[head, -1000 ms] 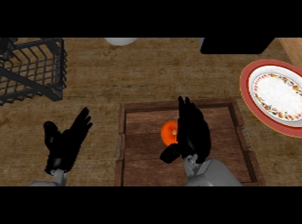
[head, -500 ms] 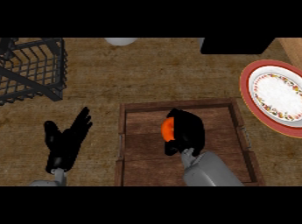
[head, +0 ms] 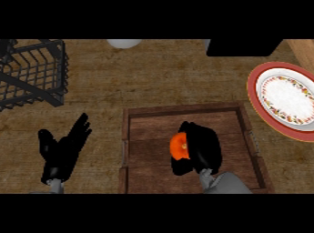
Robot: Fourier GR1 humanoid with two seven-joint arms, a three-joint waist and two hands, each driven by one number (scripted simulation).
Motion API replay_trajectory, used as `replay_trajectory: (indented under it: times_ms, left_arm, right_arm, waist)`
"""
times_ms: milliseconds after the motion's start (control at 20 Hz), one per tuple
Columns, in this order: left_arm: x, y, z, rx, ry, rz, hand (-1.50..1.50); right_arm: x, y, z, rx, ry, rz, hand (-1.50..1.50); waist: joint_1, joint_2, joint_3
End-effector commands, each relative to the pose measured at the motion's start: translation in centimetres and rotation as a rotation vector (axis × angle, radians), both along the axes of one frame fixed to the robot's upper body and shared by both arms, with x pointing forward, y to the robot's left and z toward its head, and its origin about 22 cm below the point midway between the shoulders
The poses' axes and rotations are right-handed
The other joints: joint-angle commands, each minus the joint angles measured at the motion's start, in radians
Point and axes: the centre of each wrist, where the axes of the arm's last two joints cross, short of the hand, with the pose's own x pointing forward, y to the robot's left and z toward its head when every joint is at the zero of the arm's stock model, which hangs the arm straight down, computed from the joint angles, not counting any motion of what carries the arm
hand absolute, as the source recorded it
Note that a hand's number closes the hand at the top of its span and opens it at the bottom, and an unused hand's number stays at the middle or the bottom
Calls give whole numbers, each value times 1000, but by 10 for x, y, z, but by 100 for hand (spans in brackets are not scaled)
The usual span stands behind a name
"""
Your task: Pick the squash from the tray and place it in the plate
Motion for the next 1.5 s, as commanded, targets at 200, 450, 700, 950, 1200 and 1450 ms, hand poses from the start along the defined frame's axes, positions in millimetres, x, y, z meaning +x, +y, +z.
replay_trajectory:
  times_ms: [200, 450, 700, 950, 1200, 1450]
  left_arm:
    - [-2, 9, -1, 5, 5, 45, 0]
    - [-4, 2, -8, 0, 23, 37, 0]
    - [3, 4, 3, 3, -11, 27, 0]
    - [-14, 5, -1, 2, 23, 9, 0]
    - [-9, 4, -3, 7, 11, 9, 0]
    - [-4, -6, -12, -4, -13, -14, 0]
  right_arm:
    - [-96, -50, 8, 146, -179, 475, 150]
    - [-124, -93, 46, 232, -466, 445, 150]
    - [-134, -133, 66, 371, -575, 235, 150]
    - [-121, -178, 72, 483, -594, 71, 150]
    - [-98, -218, 66, 638, -651, -3, 150]
    - [-53, -271, 32, 589, -735, -101, 150]
  waist:
    - [-52, -10, 3]
    - [-52, -5, 3]
    - [-28, 2, 3]
    - [-7, 4, 4]
    - [-1, 5, 4]
    - [12, 10, 2]
